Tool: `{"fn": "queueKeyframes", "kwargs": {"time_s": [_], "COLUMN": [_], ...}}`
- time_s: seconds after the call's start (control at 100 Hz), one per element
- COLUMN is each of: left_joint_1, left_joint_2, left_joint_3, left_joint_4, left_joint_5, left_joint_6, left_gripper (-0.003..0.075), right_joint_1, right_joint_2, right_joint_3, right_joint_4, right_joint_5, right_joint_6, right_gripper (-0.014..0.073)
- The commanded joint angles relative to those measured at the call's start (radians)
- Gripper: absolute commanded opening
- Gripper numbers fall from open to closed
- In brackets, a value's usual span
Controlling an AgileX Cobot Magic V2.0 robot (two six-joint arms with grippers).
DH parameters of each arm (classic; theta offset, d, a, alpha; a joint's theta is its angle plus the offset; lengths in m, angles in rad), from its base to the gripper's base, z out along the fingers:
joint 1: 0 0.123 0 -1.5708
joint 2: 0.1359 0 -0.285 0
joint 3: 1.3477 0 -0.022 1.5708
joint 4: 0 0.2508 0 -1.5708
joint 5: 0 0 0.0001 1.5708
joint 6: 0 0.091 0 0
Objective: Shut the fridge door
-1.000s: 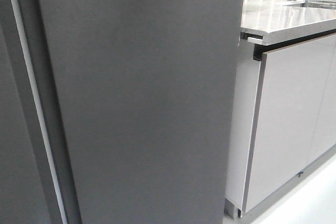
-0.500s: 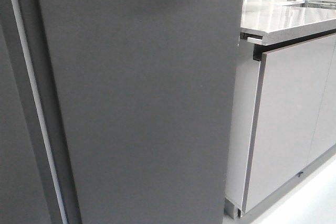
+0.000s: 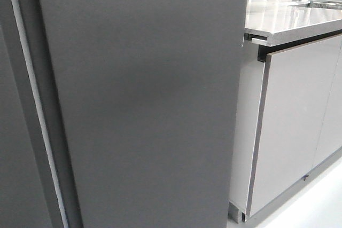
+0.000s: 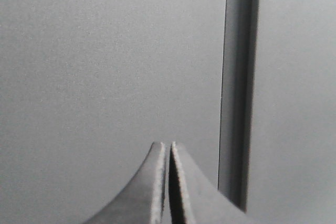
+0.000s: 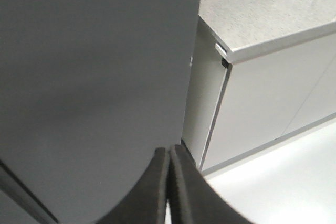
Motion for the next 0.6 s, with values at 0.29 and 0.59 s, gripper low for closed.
{"fn": "queueKeyframes", "kwargs": {"time_s": [0.29,0.59], "left_joint_1": [0.002,0.002], "left_joint_2": [-0.011,-0.011], "left_joint_3": [0.035,0.035], "left_joint_4": [-0.004,-0.004], "left_joint_5": [-0.073,-0.073], "left_joint_6": [-0.002,-0.002], "left_gripper": [-0.0020,-0.0020], "right_joint_1": [-0.007,-0.007], "right_joint_2": [-0.332,-0.365], "right_joint_3": [0.161,0.161], "right_joint_4": [0.021,-0.061], "right_joint_5": [0.361,0.509], "right_joint_6": [0.001,-0.005], "right_gripper": [-0.0046,-0.0046]}}
